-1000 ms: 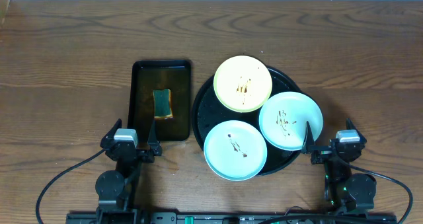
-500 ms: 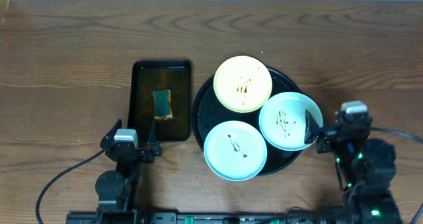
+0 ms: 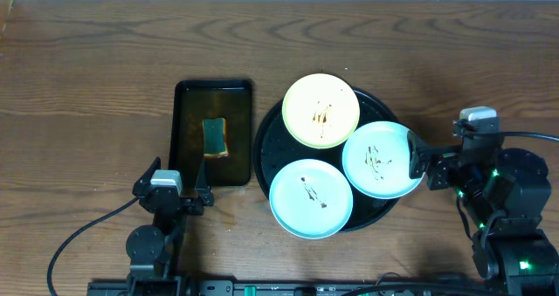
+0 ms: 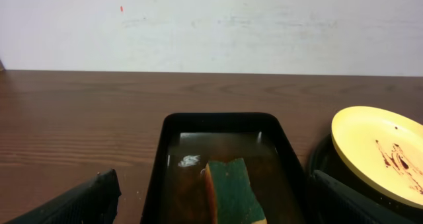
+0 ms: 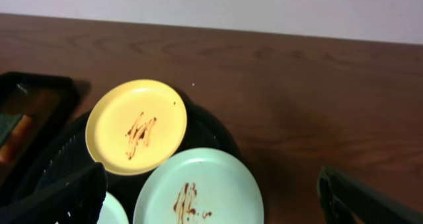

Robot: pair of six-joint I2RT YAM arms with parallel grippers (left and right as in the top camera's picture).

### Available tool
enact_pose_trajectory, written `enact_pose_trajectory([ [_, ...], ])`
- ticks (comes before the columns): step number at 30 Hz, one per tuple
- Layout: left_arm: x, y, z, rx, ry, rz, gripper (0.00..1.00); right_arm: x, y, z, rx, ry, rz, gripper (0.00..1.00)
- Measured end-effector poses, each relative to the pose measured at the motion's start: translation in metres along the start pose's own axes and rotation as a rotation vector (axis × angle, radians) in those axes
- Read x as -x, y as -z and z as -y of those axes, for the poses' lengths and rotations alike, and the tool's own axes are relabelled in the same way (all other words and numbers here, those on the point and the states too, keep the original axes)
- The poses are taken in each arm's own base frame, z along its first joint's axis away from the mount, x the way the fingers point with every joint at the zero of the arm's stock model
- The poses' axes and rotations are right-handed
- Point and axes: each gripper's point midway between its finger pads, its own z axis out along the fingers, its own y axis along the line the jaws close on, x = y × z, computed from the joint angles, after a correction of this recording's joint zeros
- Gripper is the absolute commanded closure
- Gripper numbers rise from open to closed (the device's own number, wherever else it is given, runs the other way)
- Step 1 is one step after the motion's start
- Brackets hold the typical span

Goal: Clean dirty plates on tray and stack at the side
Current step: 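Move the right gripper toward the right light-green plate's rim, then reach the left gripper down and grasp the green-orange sponge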

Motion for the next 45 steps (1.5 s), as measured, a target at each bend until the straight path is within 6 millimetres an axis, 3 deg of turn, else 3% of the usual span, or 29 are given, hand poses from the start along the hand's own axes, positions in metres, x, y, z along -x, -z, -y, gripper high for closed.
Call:
enact_pose_trajectory([
  [8,0.0,0.0,0.0,0.0,0.004,0.001,0.1,-0.017,-0.002,0.0,0.001,-0.01,-0.071,0.01],
  [13,-0.003,0.0,-0.001,0.005,0.088,-0.021,0.1,-0.038,-0.02,0.003,0.0,-0.025,-0.188,0.01],
  [19,-0.037,0.006,-0.002,0.04,0.174,-0.305,0.1,-0.066,-0.05,0.006,0.007,-0.047,-0.335,0.01],
  [25,0.011,-0.009,0.007,0.026,0.206,-0.551,0.1,-0.044,-0.061,0.007,0.008,-0.032,-0.249,0.04],
  [32,0.01,-0.014,0.014,0.044,0.256,-0.958,0.1,-0.058,-0.06,0.025,-0.079,-0.107,-0.308,0.01],
  [38,0.01,-0.047,0.019,0.01,0.279,-0.958,0.13,-0.075,-0.059,0.063,-0.194,-0.219,-0.366,0.01],
  [42,0.024,-0.074,0.02,-0.017,0.276,-0.852,0.13,-0.072,-0.06,0.065,-0.19,-0.225,-0.35,0.01],
  [45,0.02,-0.088,0.016,0.007,0.249,-0.836,0.13,-0.069,-0.061,0.063,-0.181,-0.225,-0.34,0.01],
])
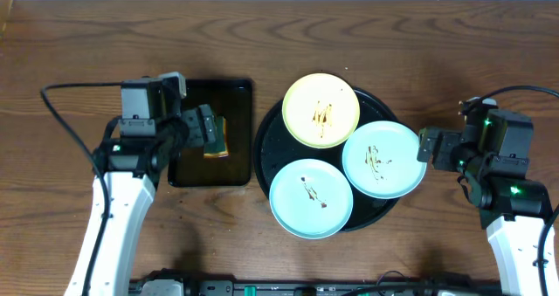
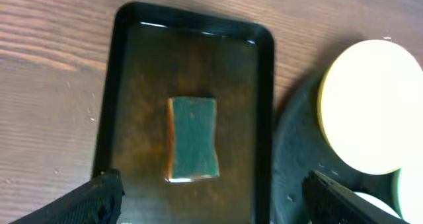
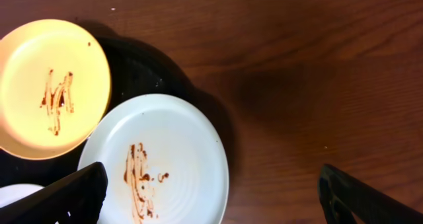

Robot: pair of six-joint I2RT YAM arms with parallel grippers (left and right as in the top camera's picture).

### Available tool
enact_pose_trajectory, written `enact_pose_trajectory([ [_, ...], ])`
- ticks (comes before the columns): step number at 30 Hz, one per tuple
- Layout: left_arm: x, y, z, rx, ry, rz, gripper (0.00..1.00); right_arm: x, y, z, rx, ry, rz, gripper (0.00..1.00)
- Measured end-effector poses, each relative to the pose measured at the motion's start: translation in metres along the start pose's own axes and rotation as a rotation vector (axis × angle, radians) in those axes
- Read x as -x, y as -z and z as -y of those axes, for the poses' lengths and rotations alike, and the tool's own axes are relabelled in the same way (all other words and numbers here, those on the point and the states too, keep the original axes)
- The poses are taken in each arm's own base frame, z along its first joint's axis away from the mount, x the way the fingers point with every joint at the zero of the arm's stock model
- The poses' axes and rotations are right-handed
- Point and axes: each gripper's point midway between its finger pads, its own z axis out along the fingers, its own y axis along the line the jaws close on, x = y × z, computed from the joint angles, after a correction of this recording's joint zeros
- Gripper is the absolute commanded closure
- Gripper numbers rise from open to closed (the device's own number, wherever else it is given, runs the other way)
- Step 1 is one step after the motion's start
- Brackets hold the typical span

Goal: Clean dirty plates on tray and stack at the side
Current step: 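Reach the left gripper down and grasp the green-orange sponge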

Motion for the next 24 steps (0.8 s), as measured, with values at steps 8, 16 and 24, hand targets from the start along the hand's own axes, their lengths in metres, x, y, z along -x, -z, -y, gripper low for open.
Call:
enact_pose_trajectory([
  [8,-0.025,-0.064,0.001,0.076,-0.094,-0.147,0.15,0.001,0.0,-0.001,0.007,0.0,0.004,0.01],
  [16,-0.055,-0.11,-0.012,0.144,-0.128,-0.273,0.21,0.001,0.0,-0.001,0.007,0.0,0.003,0.01],
  [24,-0.074,-0.132,-0.022,0.172,-0.126,-0.343,0.46,0.0,0.0,-0.001,0.006,0.0,-0.001,0.01],
])
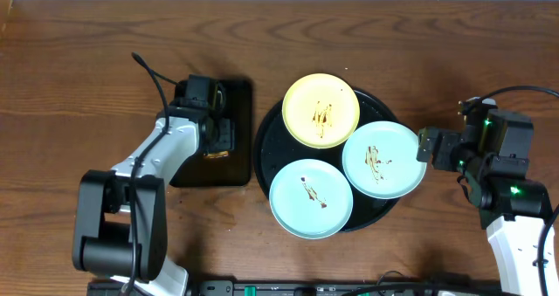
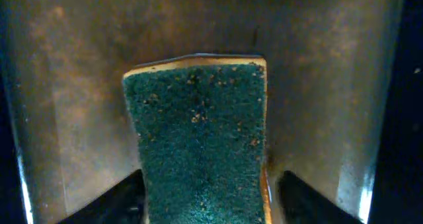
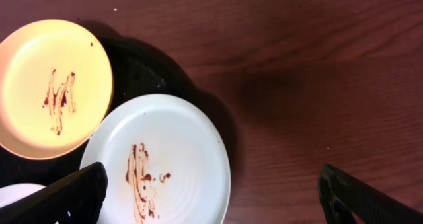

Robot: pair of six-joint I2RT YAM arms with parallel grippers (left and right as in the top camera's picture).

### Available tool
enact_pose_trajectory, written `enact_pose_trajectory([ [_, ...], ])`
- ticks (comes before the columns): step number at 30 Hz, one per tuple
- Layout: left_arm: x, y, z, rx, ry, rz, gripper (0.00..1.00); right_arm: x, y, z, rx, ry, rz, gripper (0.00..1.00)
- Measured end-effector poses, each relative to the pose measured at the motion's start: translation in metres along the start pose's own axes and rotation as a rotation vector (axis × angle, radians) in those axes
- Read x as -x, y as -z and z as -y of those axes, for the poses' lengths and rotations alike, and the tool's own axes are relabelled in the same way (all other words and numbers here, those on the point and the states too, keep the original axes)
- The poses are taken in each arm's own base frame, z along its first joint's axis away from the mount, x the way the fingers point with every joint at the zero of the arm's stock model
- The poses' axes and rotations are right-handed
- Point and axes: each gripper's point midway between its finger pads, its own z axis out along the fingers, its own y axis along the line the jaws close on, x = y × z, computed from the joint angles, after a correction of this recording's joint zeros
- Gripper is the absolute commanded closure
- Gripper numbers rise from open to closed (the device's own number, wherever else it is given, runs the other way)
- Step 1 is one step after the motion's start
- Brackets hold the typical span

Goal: Clean dirty plates on tray and stack at the side
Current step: 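Reach the left gripper down and grasp the green-orange sponge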

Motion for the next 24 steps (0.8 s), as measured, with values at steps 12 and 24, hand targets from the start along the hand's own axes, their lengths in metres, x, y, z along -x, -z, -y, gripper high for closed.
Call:
enact_pose_trajectory([
  [12,-0.004,0.0,-0.001,0.007,0.004,-0.02,0.85,-0.004,-0.003,0.001,-0.002,-0.003,-0.021,0.04],
  [24,-0.005,0.0,-0.002,0.011,0.074,-0.024,0.92,-0.047,-0.053,0.01,-0.026,-0.044,-0.26,0.44],
])
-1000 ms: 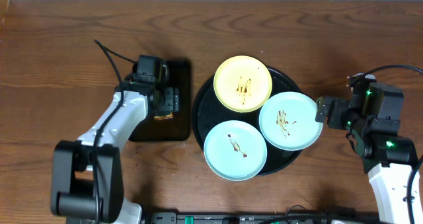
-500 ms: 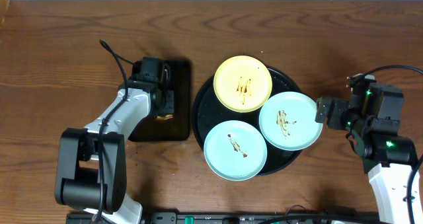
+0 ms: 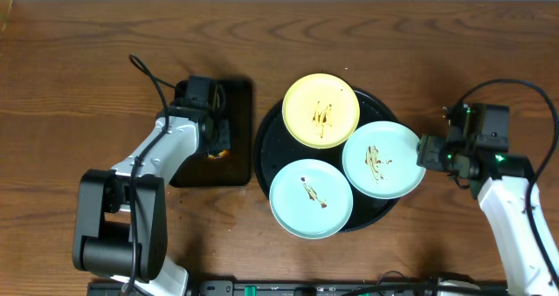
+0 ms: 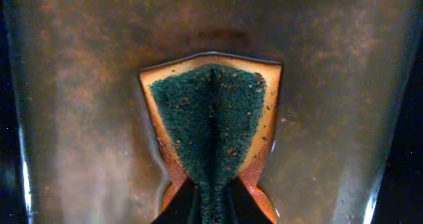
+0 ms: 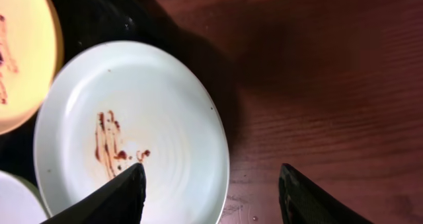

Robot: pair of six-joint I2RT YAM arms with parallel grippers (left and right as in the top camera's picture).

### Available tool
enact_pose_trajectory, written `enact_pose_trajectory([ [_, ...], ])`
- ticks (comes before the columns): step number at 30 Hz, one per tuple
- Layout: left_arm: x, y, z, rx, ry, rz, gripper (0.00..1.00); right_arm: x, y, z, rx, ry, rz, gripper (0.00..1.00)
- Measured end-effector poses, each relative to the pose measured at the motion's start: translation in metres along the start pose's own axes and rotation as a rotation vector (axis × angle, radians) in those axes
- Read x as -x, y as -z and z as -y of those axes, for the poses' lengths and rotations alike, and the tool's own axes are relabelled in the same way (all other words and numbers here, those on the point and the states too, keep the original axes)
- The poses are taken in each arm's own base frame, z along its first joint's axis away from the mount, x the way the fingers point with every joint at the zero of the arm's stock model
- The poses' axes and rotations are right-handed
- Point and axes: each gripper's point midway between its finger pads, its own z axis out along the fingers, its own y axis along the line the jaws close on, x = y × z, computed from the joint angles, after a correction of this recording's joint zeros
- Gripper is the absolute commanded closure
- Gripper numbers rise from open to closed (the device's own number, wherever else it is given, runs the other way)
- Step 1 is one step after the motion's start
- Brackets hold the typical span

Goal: Clean dirty plates on tray and stack at the side

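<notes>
Three sauce-smeared plates lie on the round black tray [image 3: 268,148]: a yellow plate [image 3: 320,110] at the back, a pale plate [image 3: 382,159] on the right, a light blue plate [image 3: 311,198] in front. My left gripper [image 4: 211,207] is shut on the green-and-orange sponge [image 4: 211,115], which is pinched into a fold in the black basin [image 4: 73,118] of brownish water. My right gripper [image 5: 213,194] is open, straddling the right rim of the pale plate [image 5: 132,125]: one finger [image 5: 115,197] over the plate, the other over the table.
The black basin [image 3: 236,169] stands just left of the round tray. Bare wooden table [image 3: 454,60] lies to the right of the tray and along the back. Cables trail from both arms.
My left gripper has shut on the sponge, which now bulges into a fold. My right gripper has come closer to the pale plate and now straddles its right rim.
Both arms were folded low at the table's front. Then my left gripper hung open above the basin and my right one open above the pale plate's right edge. Then the left fingers stood either side of the sponge; now they pinch it.
</notes>
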Motion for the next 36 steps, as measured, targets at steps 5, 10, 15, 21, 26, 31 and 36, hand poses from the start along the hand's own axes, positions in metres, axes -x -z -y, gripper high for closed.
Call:
enact_pose_trajectory([
  [5,0.0,0.0,0.0,0.0,0.011,0.0,0.92,-0.007,-0.024,0.003,-0.007,-0.007,-0.063,0.47],
  [10,0.0,0.0,0.0,0.0,0.023,0.0,0.92,-0.015,-0.046,0.005,-0.002,-0.017,-0.125,0.59],
  [15,0.0,0.0,0.0,0.0,0.032,0.0,0.93,-0.02,-0.061,0.005,0.003,-0.019,-0.158,0.73],
  [21,0.003,0.007,0.001,-0.005,0.035,0.018,0.93,-0.018,-0.063,0.005,0.008,-0.02,-0.152,0.92],
  [26,0.015,0.033,0.003,-0.026,0.036,0.098,0.93,-0.019,-0.064,0.003,0.019,-0.021,-0.151,0.99],
  [31,0.022,0.06,0.005,-0.045,0.037,0.166,0.92,-0.018,-0.064,0.002,0.024,-0.02,-0.15,0.99],
  [36,0.029,0.081,0.007,-0.061,0.038,0.228,0.93,-0.018,-0.064,0.002,0.024,-0.02,-0.149,0.99],
])
